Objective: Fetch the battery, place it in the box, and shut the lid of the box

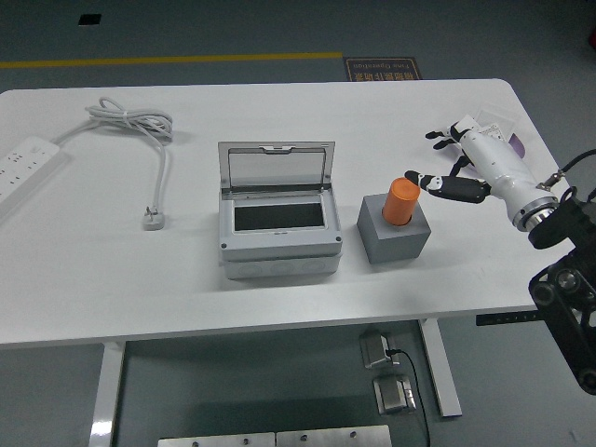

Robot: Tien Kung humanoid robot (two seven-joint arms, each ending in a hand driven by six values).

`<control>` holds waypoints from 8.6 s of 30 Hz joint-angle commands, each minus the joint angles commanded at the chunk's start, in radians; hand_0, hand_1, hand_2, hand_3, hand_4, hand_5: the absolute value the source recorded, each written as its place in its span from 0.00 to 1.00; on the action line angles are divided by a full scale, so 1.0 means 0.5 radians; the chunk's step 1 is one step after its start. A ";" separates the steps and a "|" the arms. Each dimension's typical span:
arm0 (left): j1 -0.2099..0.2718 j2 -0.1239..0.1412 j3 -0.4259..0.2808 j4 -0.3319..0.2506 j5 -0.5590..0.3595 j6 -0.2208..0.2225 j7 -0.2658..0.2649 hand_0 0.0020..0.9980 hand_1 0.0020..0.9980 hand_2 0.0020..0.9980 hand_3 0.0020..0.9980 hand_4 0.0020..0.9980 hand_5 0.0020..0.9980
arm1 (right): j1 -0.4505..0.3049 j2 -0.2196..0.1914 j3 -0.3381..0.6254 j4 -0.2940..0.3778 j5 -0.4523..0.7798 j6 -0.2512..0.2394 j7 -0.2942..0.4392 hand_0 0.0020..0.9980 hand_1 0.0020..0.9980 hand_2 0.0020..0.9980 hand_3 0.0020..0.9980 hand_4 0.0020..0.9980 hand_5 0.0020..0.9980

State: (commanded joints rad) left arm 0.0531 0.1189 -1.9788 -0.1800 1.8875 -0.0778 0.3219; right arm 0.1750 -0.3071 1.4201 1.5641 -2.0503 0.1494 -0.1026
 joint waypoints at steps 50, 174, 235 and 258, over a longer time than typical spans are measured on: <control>0.008 -0.018 0.005 0.000 -0.030 -0.073 0.091 0.61 0.64 0.63 0.66 0.72 0.26 | -0.032 0.197 -0.045 -0.457 1.448 -0.222 0.720 0.52 0.74 0.81 0.84 0.96 0.67; -0.043 -0.014 0.152 0.000 -0.045 -0.038 0.058 0.59 0.64 0.64 0.66 0.72 0.28 | 0.202 0.381 -0.448 -1.092 1.775 -0.336 0.904 0.53 0.61 0.56 0.55 0.17 0.05; -0.044 -0.016 0.141 0.000 -0.014 -0.013 0.038 0.60 0.63 0.63 0.65 0.72 0.26 | 0.249 0.348 -0.390 -1.101 1.516 -0.219 0.859 0.51 0.74 0.76 0.83 0.98 0.54; -0.040 -0.023 0.148 0.000 -0.009 -0.015 0.039 0.60 0.63 0.62 0.65 0.71 0.26 | 0.228 0.365 -0.400 -1.092 1.459 -0.225 0.852 0.51 0.76 0.78 0.85 1.00 0.66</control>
State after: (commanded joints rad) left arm 0.0330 0.1073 -1.9050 -0.1800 1.8831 -0.0853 0.3413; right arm 0.2889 -0.1249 1.2199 1.0181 -1.3209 0.0368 0.3235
